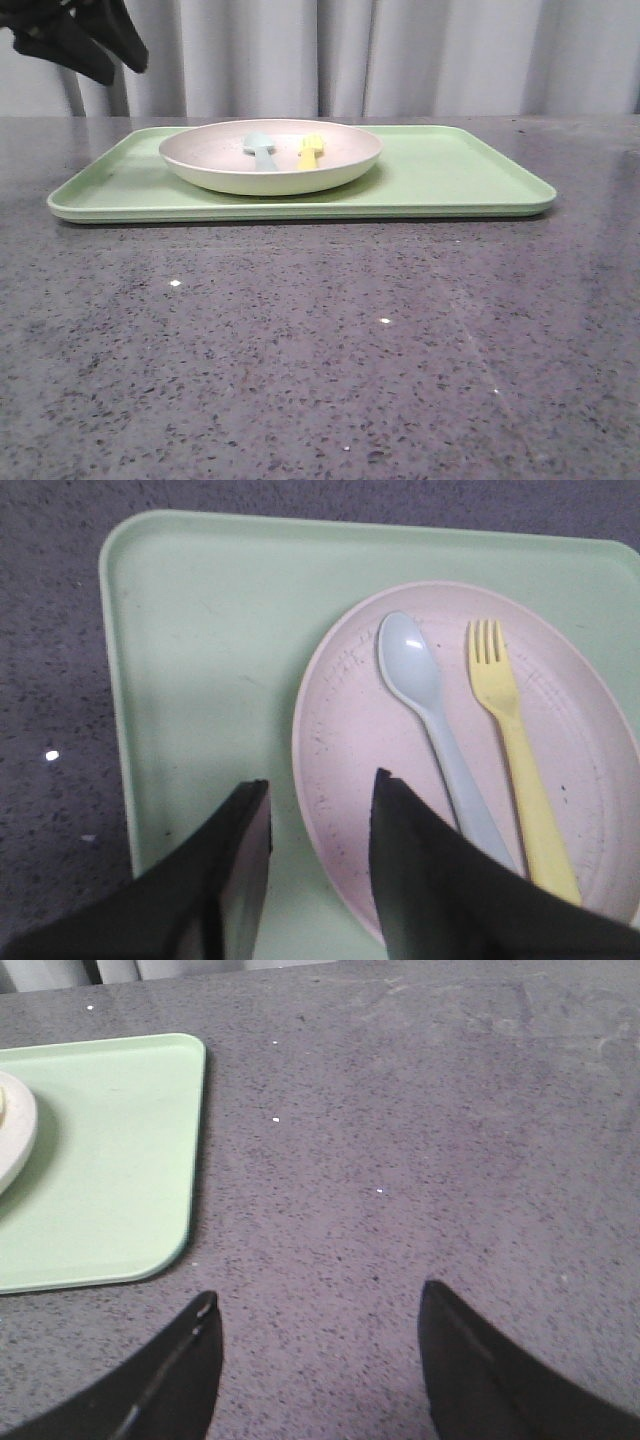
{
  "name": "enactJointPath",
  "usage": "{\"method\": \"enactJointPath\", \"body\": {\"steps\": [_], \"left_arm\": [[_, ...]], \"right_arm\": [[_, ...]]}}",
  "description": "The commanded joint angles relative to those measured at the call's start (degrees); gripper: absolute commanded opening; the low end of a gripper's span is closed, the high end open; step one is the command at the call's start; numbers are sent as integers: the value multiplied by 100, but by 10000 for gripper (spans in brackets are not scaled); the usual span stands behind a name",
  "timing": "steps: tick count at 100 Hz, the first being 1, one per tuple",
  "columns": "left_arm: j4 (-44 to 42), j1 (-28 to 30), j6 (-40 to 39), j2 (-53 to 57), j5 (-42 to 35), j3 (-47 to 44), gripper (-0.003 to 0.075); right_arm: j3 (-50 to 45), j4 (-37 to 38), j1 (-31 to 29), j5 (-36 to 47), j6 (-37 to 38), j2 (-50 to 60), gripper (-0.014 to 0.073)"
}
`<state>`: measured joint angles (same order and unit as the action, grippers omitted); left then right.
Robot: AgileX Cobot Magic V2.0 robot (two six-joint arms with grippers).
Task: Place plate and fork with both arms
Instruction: 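Lower the plate onto the tray, open and raise the left gripper, then move the right gripper down over the yellow fork on the plate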
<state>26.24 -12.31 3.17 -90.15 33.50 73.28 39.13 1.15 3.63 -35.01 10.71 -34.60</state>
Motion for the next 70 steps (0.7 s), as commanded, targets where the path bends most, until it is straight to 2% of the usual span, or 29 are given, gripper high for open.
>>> {"method": "enactJointPath", "body": {"steps": [1,31,70], "left_arm": [[-170,-25,-56,678,-343,-79,237],[-697,459,-56,2299,-325,-1167,237],[-1146,1266,-56,3881,21,-2144,237]], "right_arm": [[373,33,153,399,-79,-196,446],[1240,33,824,76,-79,-1202,446],[2905,38,1879,-412,-79,-3059,446]]}}
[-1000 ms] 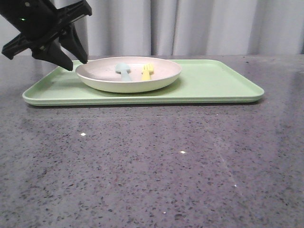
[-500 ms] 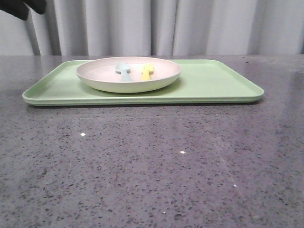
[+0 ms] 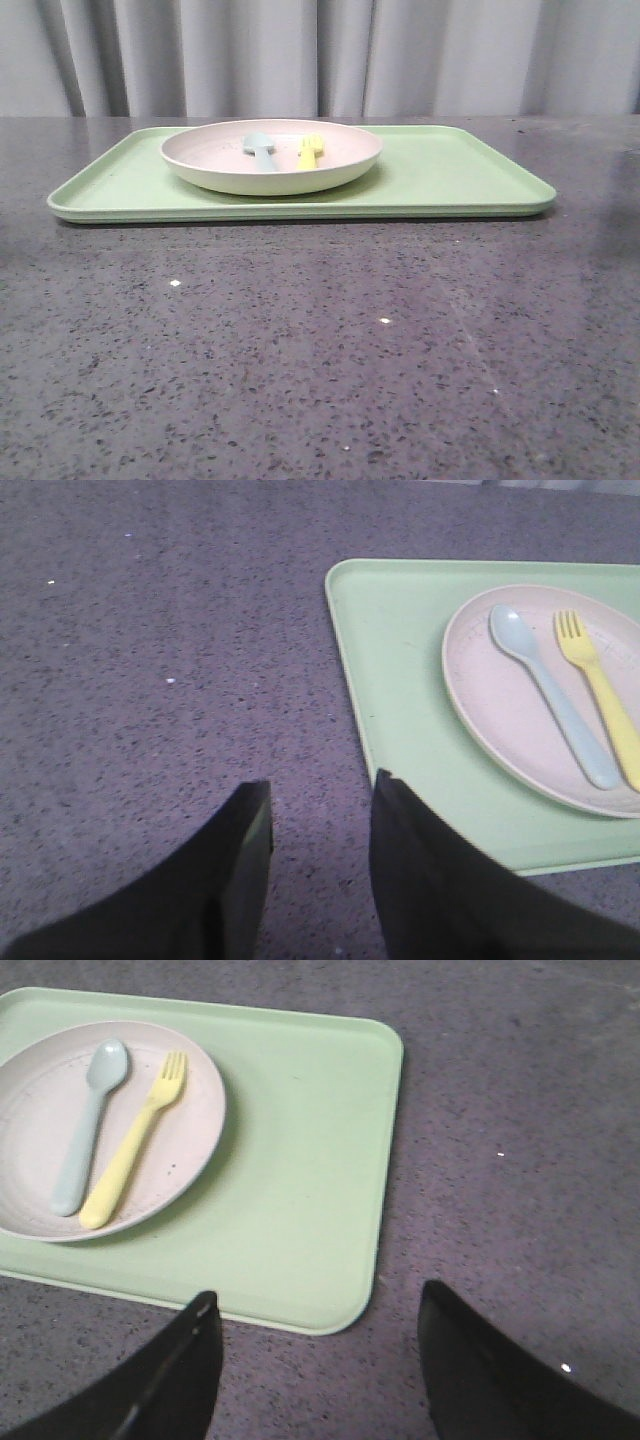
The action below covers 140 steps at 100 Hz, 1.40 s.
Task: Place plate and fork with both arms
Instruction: 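Move the right gripper down over the yellow fork on the plate, then close the right gripper on the yellow fork handle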
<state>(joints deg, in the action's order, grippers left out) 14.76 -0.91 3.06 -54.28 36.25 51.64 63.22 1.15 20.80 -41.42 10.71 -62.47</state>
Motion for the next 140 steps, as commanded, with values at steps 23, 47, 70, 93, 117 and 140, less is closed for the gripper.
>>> {"method": "enactJointPath", "body": {"steps": [23,47,70,93,117,140], "left_arm": [[-83,263,-46,619,-172,-141,237],[-83,263,-46,645,-138,-141,237],[-83,263,-46,645,-138,-141,237],[-72,263,-46,645,-138,-141,237],[-72,263,-46,645,-138,-141,237],[-72,263,-46,645,-128,-141,237]], "right_arm": [[1732,38,642,-199,-55,-1531,446],[3263,147,1107,-847,148,-2962,421],[4803,445,1387,-1710,659,-4185,414],[6099,445,1402,-2634,1094,-5218,414],[6702,413,1402,-3078,1324,-5887,414],[6702,330,1402,-3136,1331,-6162,414]]}}
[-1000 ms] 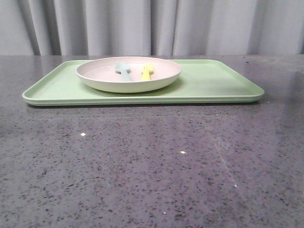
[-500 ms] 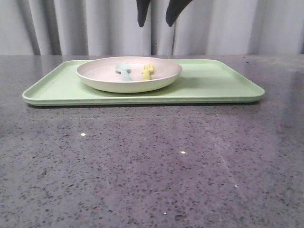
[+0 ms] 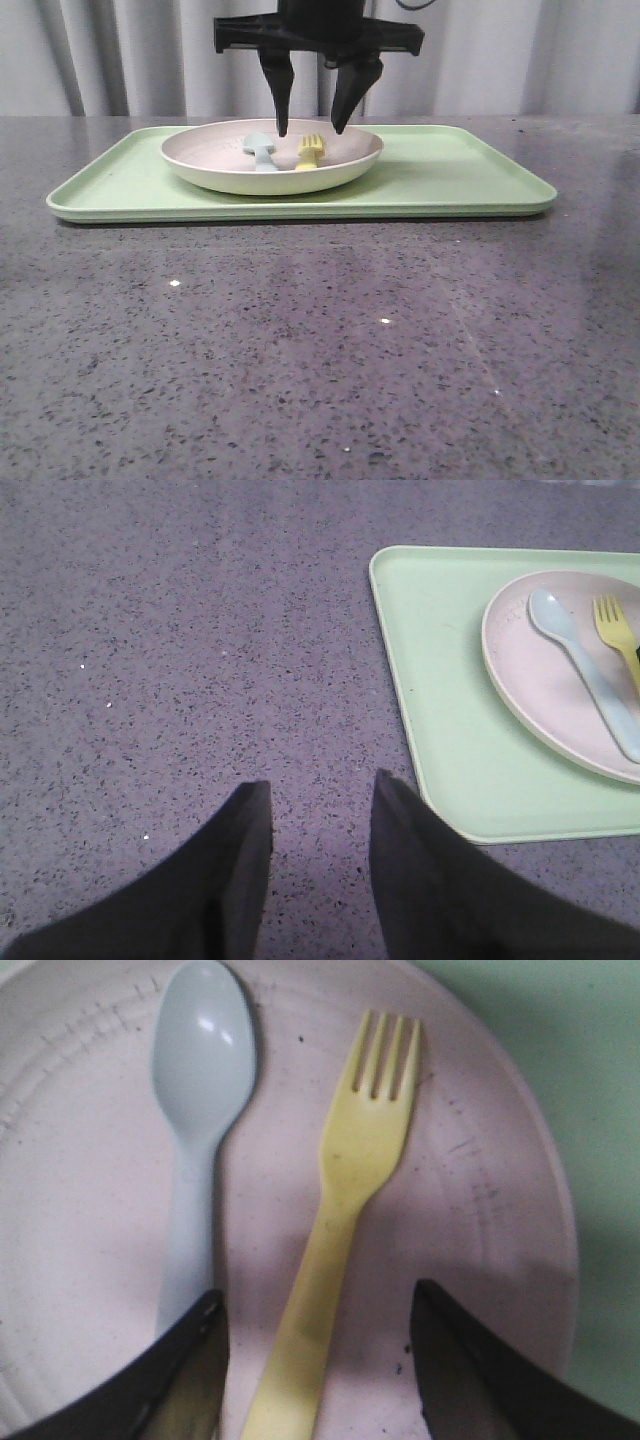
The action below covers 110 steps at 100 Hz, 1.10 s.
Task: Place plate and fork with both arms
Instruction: 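Close the right gripper on the yellow fork handle, then lift the fork out of the plate and carry it beside the plate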
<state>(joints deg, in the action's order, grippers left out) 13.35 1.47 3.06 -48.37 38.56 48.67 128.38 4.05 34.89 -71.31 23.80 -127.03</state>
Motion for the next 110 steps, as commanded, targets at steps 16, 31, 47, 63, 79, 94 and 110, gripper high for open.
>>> {"method": "enactJointPath", "body": {"steps": [16,31,47,63,79,94,110], "left_arm": [[69,26,-46,54,-347,156,237],[69,26,-46,54,-350,156,237],[69,26,-46,54,-350,156,237],[69,26,-46,54,-336,156,237],[69,26,-46,54,-322,156,237],[69,26,-46,54,-322,156,237],[69,26,-46,54,-322,156,237]], "right_arm": [[187,41,-8,-147,21,215,414],[187,-11,-13,-216,21,127,414],[187,-66,-17,-221,21,95,385],[187,-72,-24,-241,21,76,213],[191,-67,-24,-246,21,76,74],[201,-67,-24,-252,21,92,35],[386,-48,-24,-362,21,225,35]]}}
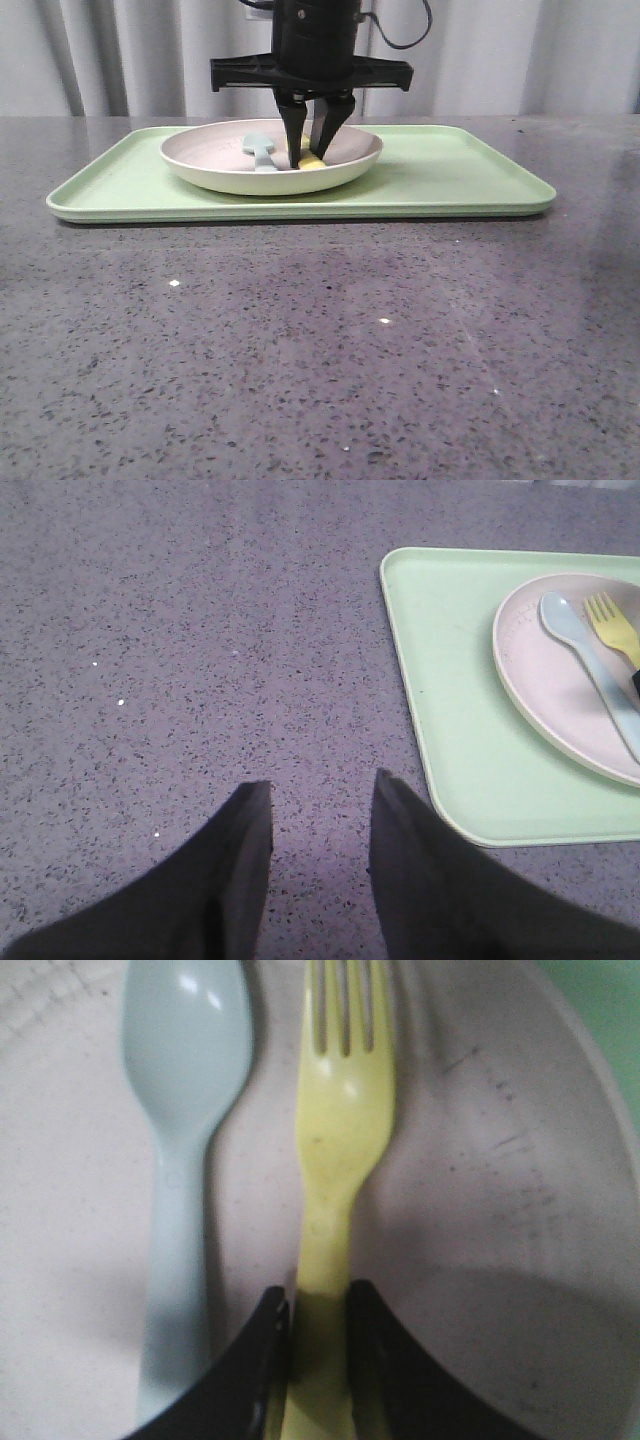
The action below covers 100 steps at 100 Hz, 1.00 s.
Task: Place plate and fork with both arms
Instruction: 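Lift the fork out of the plate and carry it beside the plate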
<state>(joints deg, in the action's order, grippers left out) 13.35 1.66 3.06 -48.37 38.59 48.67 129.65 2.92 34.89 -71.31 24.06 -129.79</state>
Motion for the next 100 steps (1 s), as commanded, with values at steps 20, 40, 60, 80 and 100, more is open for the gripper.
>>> {"method": "enactJointPath", "body": {"steps": [20,40,60,80,100], "left_arm": [[69,7,-46,54,-325,156,237],[69,7,-46,54,-325,156,237],[69,7,-46,54,-325,156,237],[69,7,-46,54,-325,156,237],[69,7,-46,54,-325,156,237]], "right_arm": [[279,397,-113,-579,9,888,35],[266,375,-432,-583,9,1180,36],[76,375,-819,-590,9,1451,36],[-440,371,-1003,-590,9,1575,36],[-958,467,-1010,-574,9,1533,36]]}}
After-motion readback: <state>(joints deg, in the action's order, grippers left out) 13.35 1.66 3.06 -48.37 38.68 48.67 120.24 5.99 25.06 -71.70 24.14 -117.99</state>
